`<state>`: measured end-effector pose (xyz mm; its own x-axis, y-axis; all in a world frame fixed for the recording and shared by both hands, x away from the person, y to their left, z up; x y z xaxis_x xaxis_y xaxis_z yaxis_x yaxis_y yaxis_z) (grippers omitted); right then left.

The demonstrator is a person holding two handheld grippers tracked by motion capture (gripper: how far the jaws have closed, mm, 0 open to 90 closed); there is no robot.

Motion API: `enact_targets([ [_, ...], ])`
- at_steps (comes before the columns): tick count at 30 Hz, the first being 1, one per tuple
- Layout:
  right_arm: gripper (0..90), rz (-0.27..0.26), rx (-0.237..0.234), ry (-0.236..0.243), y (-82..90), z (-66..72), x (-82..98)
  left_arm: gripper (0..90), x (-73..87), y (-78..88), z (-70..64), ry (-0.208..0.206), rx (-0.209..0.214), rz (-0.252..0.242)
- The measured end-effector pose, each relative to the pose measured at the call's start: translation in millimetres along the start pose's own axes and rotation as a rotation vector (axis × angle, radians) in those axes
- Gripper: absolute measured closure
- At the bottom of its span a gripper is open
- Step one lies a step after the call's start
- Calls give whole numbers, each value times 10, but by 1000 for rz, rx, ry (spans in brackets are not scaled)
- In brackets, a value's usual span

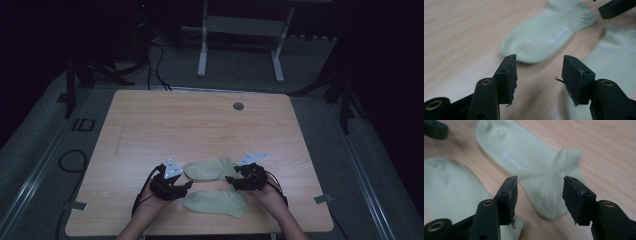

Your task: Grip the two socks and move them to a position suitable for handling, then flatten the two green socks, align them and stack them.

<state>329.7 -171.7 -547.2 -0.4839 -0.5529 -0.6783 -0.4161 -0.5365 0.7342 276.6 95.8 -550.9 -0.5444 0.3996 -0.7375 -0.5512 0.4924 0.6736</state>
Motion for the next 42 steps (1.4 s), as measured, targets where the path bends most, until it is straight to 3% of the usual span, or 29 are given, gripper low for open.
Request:
enact_targets([
  [12, 493, 3, -30, -31, 237, 96, 357, 470, 182, 56, -142, 18, 54, 31],
  [20, 549, 31, -31, -55, 255, 160, 649, 528, 224, -32, -215, -33, 73, 81],
  [21, 602, 22, -23, -65, 287, 186, 692, 529, 234, -47, -234, -46, 69, 89],
  [28, 750, 16, 33, -7, 327, 288, 759, 603, 271, -104, -310, -87, 65, 121],
  [29, 772, 16, 30, -5, 326, 297, 759, 631, 272, -99, -321, -104, 75, 122],
  [33, 821, 21, 21, -8, 320, 310, 750, 719, 281, -97, -336, -104, 84, 112],
  [35, 835, 29, 20, 1, 315, 321, 733, 854, 283, -83, -333, -90, 66, 101],
  [42, 843, -10, -18, -18, 438, 316, 642, 869, 192, 55, -299, -82, 53, 55],
])
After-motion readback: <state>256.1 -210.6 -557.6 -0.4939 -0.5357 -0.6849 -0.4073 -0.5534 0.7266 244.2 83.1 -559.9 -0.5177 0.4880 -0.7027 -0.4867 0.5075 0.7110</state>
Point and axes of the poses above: each handheld gripper's, and its own axes: y roughly backward along the jaws, x roughly out of its underside, z roughly to its left, the point moved 2 cm from there along -y, roughly forward along the jaws
